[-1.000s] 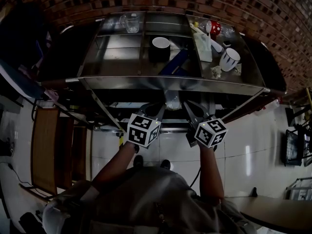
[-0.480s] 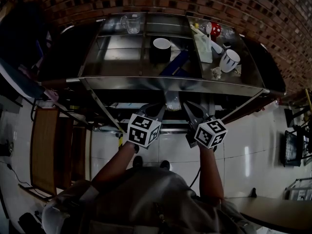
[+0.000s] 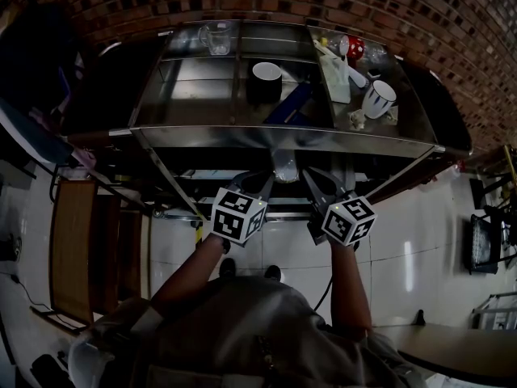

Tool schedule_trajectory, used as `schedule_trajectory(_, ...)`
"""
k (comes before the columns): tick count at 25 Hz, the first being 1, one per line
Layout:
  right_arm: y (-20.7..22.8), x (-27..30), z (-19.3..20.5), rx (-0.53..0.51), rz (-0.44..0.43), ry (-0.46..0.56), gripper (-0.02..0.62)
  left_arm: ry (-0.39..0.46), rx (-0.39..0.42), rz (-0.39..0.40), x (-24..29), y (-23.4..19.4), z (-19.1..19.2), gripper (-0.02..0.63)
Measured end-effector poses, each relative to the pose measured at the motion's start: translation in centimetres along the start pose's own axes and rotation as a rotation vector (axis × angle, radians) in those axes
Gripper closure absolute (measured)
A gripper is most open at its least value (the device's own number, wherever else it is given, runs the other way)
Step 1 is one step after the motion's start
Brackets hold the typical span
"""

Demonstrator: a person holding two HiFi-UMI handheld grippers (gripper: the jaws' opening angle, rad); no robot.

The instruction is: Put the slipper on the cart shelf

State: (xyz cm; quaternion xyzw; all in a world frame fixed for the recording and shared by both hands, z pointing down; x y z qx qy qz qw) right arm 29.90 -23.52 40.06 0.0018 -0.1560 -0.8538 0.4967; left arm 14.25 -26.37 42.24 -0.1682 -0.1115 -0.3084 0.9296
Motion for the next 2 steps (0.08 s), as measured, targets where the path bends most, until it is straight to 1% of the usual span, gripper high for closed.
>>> schedule_trajectory(2, -0.06, -0.04, -0.16, 0.0, -0.001, 0.002, 0.594, 0.001, -0.001, -0.001, -0.07, -0.02, 0.01, 0.598)
Point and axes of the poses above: the fingertips, and each gripper's own axes: x forward along the fingers, y to its right, z out of its underside, the point moved 7 cm from there along -x, backward along the fingers, and after that the axes turned 4 degrees about z, right-handed, at the moved point
